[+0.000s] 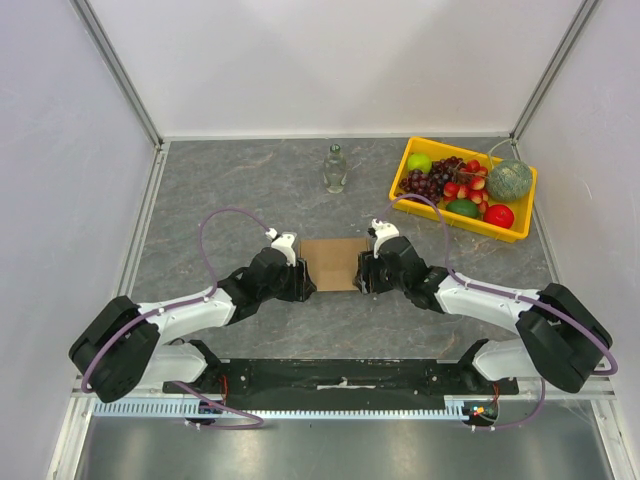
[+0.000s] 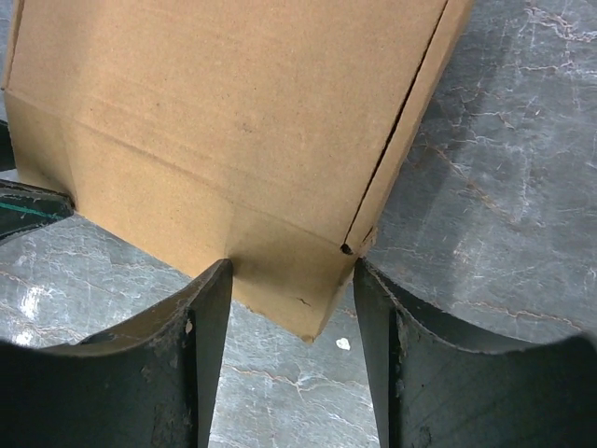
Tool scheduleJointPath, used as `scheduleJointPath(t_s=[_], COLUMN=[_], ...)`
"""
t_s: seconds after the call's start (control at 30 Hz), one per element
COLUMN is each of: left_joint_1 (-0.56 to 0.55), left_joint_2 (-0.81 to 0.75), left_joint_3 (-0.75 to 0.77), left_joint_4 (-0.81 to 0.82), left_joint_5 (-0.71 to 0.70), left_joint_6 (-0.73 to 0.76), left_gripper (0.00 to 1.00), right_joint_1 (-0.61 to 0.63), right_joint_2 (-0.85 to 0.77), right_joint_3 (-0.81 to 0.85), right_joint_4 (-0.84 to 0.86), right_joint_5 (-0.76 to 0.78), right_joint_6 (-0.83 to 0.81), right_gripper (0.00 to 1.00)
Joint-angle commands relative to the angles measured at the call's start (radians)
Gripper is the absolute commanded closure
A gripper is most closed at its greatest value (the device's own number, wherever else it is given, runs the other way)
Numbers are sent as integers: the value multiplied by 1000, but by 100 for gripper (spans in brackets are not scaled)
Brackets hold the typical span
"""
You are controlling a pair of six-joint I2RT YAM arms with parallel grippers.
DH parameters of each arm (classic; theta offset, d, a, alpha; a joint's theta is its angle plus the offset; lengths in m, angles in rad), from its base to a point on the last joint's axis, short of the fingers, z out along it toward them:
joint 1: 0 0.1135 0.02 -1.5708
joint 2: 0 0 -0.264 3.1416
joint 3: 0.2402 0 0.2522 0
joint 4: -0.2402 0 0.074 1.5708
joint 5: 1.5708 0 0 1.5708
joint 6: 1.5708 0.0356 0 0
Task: Fold the paper box
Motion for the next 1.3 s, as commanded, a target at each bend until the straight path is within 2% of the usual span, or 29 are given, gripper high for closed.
scheduleJointPath(t_s=[0.0,0.47,0.93,1.07,1.27], left_joint_1=[-3,-3,-3,-2,-3], left_joint_2=[4,-2,8,18,19], left_joint_3=[36,37,37,55,78], left_joint_4=[51,57,60,43,25], left_joint_5=[30,44,24,5,1], left_joint_6=[20,9,22,41,58], left_gripper=[45,46,47,47,47], right_joint_1=[-3,-6,-13,-26,-38], right_joint_2=[-10,-17,6,19,-38], right_joint_3=[1,22,-4,-14,-7], right_joint_4=[43,30,71,99,56], right_joint_5=[-19,-64,-28,-28,8], right_joint_6=[21,41,45,45,25], right_gripper=[39,49,51,44,28])
